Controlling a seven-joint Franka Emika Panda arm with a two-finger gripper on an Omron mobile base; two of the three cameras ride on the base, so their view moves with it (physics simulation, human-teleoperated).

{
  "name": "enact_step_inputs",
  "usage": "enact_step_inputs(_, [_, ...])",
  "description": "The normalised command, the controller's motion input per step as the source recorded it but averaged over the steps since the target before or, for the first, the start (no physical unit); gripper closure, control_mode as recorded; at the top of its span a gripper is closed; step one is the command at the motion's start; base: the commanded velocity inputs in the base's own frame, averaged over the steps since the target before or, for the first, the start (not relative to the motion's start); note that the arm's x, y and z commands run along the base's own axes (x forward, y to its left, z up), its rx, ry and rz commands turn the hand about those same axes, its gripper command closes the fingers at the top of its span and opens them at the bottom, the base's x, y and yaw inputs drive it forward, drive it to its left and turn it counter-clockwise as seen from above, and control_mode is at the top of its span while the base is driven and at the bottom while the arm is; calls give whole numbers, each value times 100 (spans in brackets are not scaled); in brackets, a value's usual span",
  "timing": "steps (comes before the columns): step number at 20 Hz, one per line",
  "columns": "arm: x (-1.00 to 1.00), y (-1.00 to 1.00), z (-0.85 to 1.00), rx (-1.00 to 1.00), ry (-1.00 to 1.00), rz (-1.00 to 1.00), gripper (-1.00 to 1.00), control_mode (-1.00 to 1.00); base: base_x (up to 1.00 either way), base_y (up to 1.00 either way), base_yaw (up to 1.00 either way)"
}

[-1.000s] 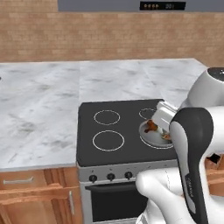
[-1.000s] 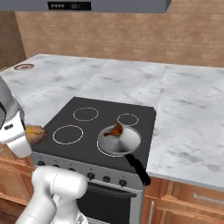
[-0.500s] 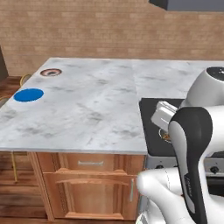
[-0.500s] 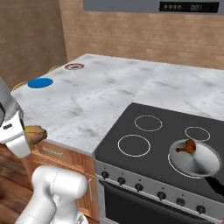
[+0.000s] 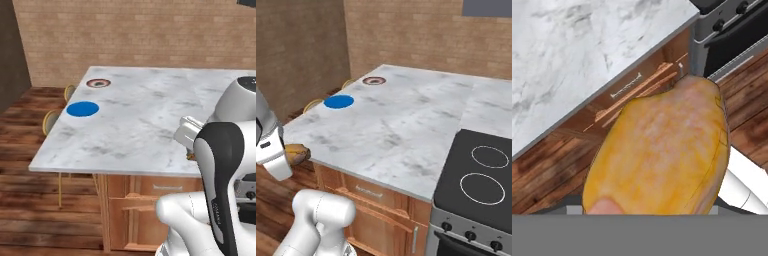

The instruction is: Take the chicken drumsticks from the pan and place one on each plate on the dining counter.

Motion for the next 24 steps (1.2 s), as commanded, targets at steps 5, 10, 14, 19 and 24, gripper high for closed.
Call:
enact_step_inputs(5, [0, 0, 0, 0, 0, 0, 100, 100, 11, 100, -10])
enact_step_inputs(10, [0, 0, 0, 0, 0, 0, 100, 100, 15, 100, -18])
enact_step_inputs(14, [0, 0, 0, 0, 0, 0, 100, 100, 16, 100, -24])
enact_step_inputs(19, [0, 0, 0, 0, 0, 0, 100, 100, 5, 100, -32])
enact_step_inputs(24, [0, 0, 0, 0, 0, 0, 100, 100, 0, 100, -40])
